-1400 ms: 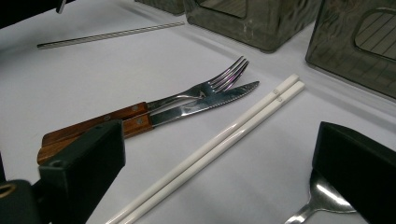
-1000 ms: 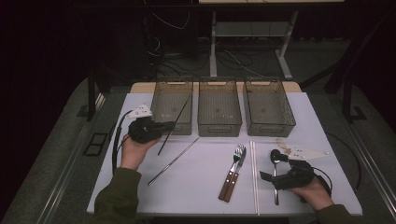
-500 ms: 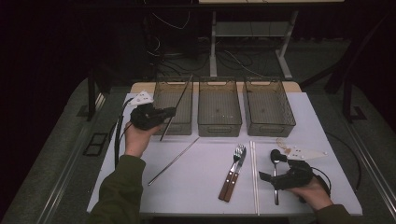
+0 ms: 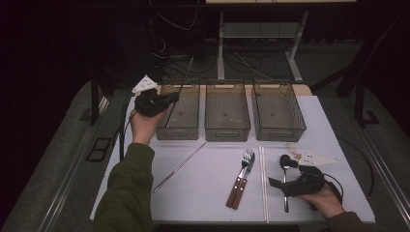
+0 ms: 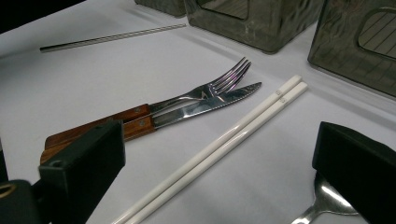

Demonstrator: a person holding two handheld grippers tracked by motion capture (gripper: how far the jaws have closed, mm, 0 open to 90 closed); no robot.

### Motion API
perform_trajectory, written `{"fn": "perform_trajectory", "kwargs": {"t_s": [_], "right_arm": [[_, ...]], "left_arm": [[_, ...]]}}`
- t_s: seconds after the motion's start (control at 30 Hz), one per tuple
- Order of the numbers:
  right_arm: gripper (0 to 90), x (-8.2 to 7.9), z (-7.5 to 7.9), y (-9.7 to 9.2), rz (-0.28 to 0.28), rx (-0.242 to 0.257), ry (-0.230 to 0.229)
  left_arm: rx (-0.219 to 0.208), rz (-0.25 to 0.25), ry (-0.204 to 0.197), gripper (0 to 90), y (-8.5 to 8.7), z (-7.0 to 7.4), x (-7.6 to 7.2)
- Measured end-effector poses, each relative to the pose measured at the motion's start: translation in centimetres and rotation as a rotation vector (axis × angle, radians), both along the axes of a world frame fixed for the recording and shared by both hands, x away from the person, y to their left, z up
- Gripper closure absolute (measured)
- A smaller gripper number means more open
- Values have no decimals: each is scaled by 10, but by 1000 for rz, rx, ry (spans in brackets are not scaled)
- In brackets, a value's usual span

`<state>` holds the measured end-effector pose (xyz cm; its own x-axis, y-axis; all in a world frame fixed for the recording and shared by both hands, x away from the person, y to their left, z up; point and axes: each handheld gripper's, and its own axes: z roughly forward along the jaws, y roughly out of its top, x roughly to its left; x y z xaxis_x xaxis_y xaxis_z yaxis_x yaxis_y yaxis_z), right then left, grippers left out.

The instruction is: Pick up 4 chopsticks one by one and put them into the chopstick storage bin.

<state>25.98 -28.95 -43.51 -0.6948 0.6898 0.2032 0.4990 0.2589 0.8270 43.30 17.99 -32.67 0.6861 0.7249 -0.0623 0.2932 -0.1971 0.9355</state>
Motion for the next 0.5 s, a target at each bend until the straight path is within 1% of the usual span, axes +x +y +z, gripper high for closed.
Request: {"fn": "perform_trajectory", "kwargs": {"t_s": [0.1,0.17,0.2,0.23,0.3,0.37,0.5], "right_arm": [[27,0,0,0,0,-1,-5],[27,0,0,-1,-1,2,-3],[27,-1,0,-1,-2,2,-5],[27,-1,0,-1,-1,2,-5],[27,-1,1,-1,-4,4,-5],[27,-1,1,-1,-5,4,-7],[27,-1,1,-1,-6,6,-8]], "left_arm": [[0,51,-1,852,3,-2,9],[-5,78,12,852,6,-6,15],[-1,87,16,852,8,-7,17],[7,104,28,852,10,-10,20],[8,124,45,852,13,-15,24],[15,147,72,852,15,-22,29],[53,171,110,852,15,-30,34]]}}
